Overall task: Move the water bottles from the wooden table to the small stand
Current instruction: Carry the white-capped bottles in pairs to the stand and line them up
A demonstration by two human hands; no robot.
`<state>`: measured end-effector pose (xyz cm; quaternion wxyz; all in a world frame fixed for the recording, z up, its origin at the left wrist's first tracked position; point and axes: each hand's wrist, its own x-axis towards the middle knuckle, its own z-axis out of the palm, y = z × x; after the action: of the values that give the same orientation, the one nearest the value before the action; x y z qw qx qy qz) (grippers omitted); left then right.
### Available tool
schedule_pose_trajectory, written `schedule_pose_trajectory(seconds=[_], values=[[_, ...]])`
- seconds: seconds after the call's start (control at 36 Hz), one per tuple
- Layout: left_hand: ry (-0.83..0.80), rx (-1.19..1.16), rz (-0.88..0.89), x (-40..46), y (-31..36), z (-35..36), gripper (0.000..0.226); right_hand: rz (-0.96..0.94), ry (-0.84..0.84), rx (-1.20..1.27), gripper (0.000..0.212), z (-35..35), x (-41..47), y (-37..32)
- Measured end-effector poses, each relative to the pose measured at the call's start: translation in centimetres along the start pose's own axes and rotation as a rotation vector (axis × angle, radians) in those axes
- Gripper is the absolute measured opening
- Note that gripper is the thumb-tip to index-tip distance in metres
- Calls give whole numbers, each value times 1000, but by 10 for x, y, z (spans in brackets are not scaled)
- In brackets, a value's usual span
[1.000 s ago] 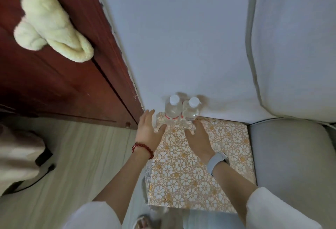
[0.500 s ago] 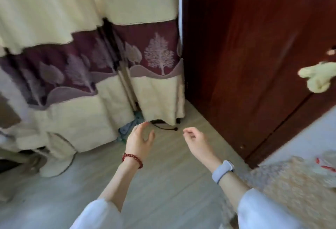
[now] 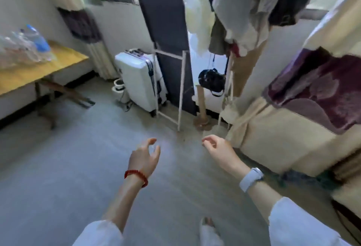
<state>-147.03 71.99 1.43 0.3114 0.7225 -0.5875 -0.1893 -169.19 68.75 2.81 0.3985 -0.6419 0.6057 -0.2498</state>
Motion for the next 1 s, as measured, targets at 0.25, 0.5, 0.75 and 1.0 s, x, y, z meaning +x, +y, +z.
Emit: schedule_pose_trajectory(seconds=[0.25, 0.5, 0.75, 1.0], values=[[179, 74, -190, 182, -120, -81, 28, -202, -259, -150, 26, 129, 228, -119], [359, 38, -362, 347, -196, -190, 23, -350, -493, -188, 25, 250, 413, -274], [557, 29, -502, 472, -341, -290, 18, -497, -615, -239, 26, 407, 559, -402], [646, 7, -522, 641, -478, -408, 19, -599, -611, -249, 25, 549, 707, -557]])
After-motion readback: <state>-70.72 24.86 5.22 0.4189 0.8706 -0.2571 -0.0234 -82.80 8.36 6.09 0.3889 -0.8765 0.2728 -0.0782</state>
